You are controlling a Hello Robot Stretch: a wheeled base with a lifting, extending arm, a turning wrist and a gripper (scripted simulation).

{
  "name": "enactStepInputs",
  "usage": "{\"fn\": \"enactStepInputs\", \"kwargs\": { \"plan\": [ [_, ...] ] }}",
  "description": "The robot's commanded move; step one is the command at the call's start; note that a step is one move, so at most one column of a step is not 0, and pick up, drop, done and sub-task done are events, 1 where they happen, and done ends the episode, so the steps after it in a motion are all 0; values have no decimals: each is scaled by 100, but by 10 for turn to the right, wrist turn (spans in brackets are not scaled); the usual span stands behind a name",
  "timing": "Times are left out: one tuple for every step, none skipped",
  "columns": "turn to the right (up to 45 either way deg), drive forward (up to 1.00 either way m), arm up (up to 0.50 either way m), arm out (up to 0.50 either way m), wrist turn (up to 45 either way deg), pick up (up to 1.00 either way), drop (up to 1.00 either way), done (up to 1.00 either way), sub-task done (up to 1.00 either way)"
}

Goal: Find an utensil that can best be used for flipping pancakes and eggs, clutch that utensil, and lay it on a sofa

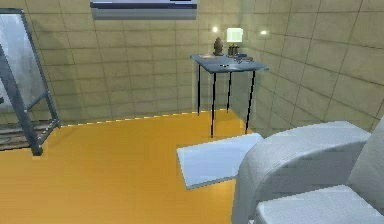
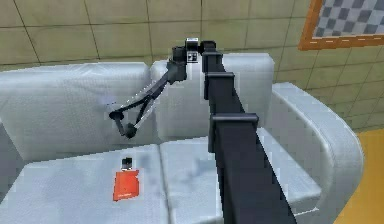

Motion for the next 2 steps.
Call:
{"fn": "enactStepInputs", "kwargs": {
  "plan": [
    [0, 0, 0, 0, 450, 0, 0, 0, 0],
    [0, 0, 0, 0, 450, 0, 0, 0, 0]
  ]
}}
